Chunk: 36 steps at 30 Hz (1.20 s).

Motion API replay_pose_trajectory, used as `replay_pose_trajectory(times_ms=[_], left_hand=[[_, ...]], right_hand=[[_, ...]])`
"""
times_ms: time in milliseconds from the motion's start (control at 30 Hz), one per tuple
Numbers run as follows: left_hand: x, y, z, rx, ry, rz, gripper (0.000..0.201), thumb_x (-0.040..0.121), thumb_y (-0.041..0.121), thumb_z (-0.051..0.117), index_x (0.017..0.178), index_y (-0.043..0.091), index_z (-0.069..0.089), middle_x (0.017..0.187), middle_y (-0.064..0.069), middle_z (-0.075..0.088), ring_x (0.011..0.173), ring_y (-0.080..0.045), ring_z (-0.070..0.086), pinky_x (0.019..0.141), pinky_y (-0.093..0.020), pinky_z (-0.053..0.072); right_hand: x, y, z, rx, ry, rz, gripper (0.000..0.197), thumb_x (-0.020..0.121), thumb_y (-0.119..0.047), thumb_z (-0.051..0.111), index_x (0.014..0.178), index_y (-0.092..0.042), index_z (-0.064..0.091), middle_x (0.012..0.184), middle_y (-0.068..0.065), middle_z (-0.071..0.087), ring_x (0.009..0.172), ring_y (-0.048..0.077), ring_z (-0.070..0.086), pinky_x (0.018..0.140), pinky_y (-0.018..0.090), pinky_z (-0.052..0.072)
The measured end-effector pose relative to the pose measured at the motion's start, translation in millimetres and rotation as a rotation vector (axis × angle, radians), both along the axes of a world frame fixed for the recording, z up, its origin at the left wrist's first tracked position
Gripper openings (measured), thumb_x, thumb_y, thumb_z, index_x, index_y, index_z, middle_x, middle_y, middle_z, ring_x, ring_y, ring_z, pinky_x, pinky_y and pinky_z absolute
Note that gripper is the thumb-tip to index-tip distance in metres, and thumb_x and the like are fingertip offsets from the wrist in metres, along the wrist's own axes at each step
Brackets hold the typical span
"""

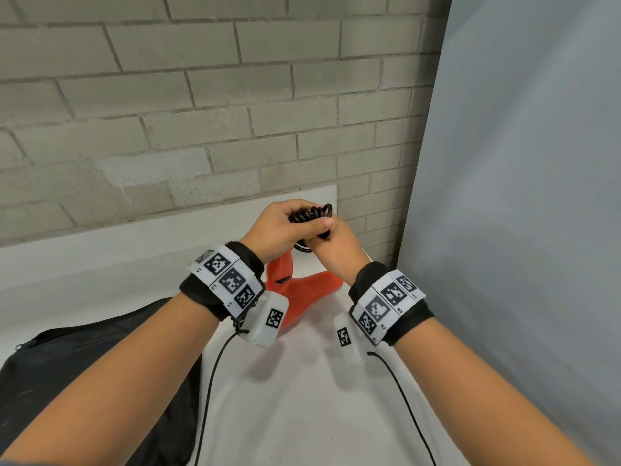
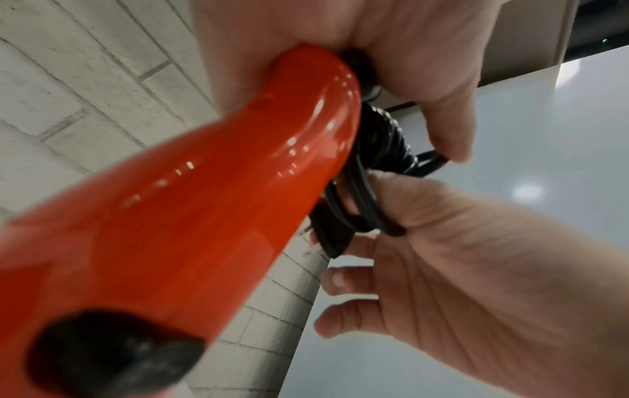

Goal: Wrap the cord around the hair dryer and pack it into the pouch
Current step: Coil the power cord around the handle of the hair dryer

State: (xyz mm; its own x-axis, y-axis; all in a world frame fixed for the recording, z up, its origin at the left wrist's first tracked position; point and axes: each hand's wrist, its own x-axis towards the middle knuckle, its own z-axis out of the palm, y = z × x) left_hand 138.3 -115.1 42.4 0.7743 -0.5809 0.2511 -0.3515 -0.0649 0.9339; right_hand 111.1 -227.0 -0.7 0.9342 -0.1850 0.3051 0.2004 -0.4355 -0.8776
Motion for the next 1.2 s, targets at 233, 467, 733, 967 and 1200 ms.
replay_pose_trajectory(times_ms=[233, 467, 733, 967, 1200], left_hand=[[3, 2, -2, -0.009, -0.016, 0.021, 0.025, 0.077, 0.0, 0.066, 0.1, 0.01, 0.065, 0.085, -0.002, 0.067, 0.074, -0.004, 0.065, 0.076, -0.015, 0.053], [2, 2, 3, 0.013, -0.007, -0.032, 0.025, 0.074, -0.001, 0.068, 0.096, 0.01, 0.065, 0.074, 0.01, 0.069, 0.068, 0.004, 0.064, 0.069, -0.009, 0.05], [0, -1, 3, 0.032, -0.028, 0.036, 0.009, 0.072, 0.011, 0.073, 0.078, 0.018, 0.07, 0.067, 0.012, 0.069, 0.063, 0.005, 0.061, 0.065, -0.007, 0.048], [0, 2, 3, 0.126, -0.12, 0.002, 0.025, 0.069, 0.006, 0.075, 0.091, 0.017, 0.069, 0.085, 0.011, 0.066, 0.072, 0.011, 0.058, 0.073, -0.002, 0.044], [-7, -2, 4, 0.09, -0.031, 0.031, 0.02, 0.074, 0.013, 0.072, 0.094, 0.012, 0.068, 0.084, 0.002, 0.063, 0.059, 0.001, 0.058, 0.049, -0.011, 0.047]], right_hand=[[-10, -12, 3, 0.05, 0.02, 0.088, 0.038, 0.077, -0.007, 0.058, 0.114, -0.014, 0.056, 0.117, 0.007, 0.057, 0.107, 0.021, 0.054, 0.095, 0.031, 0.045], [-23, -26, 7, -0.198, 0.044, 0.155, 0.032, 0.09, -0.001, 0.043, 0.119, -0.009, 0.054, 0.111, 0.011, 0.065, 0.102, 0.023, 0.058, 0.086, 0.028, 0.047], [-35, -38, 12, -0.612, -0.027, -0.006, 0.022, 0.096, -0.019, 0.04, 0.103, -0.01, 0.058, 0.093, 0.004, 0.061, 0.094, 0.02, 0.044, 0.08, 0.033, 0.038], [-39, -31, 22, -0.73, -0.085, -0.39, 0.025, 0.095, -0.026, 0.042, 0.109, -0.018, 0.061, 0.109, 0.001, 0.059, 0.107, 0.024, 0.044, 0.085, 0.034, 0.032], [-44, -22, 26, -0.825, -0.183, -0.491, 0.024, 0.091, -0.022, 0.046, 0.103, -0.015, 0.066, 0.103, 0.004, 0.064, 0.098, 0.029, 0.052, 0.084, 0.038, 0.036]])
